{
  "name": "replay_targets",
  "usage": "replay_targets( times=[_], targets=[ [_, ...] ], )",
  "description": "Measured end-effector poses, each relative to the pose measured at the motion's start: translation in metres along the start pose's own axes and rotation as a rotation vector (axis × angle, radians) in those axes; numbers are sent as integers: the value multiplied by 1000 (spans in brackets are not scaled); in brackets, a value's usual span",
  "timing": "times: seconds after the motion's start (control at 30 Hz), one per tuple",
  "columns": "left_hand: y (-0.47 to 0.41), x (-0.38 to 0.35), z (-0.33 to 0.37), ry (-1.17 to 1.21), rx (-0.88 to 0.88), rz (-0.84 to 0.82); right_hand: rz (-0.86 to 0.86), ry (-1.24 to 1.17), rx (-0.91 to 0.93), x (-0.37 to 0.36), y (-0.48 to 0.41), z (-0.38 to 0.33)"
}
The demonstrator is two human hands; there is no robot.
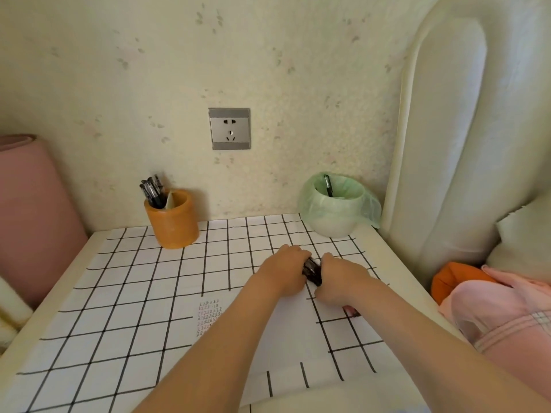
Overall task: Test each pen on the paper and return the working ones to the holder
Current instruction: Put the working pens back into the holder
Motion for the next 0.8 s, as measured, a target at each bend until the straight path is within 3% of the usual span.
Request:
replay_targets(
  times=[0.23, 0.47, 0.63, 0.8],
  targets=[
    [6, 6, -6, 180, 29, 25, 16, -30, 74, -10, -2, -10],
    [15, 60, -14, 706, 173, 125, 38, -369, 245, 22, -9, -25],
    [27, 101, -25, 743, 64, 301, -17, -701, 291, 41, -9, -56],
    [40, 136, -41, 701, 35, 338, 13, -810, 329, 56, -17, -90]
  ],
)
Point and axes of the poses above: each hand's wrist, its own y-axis away from the middle knuckle, its own x-axis out of the back of the hand, z = x × y, the point moved 4 cm from there along -y, towards the middle knuckle, and after that the axes turned 13 degrees about y, right-handed, at the moved point
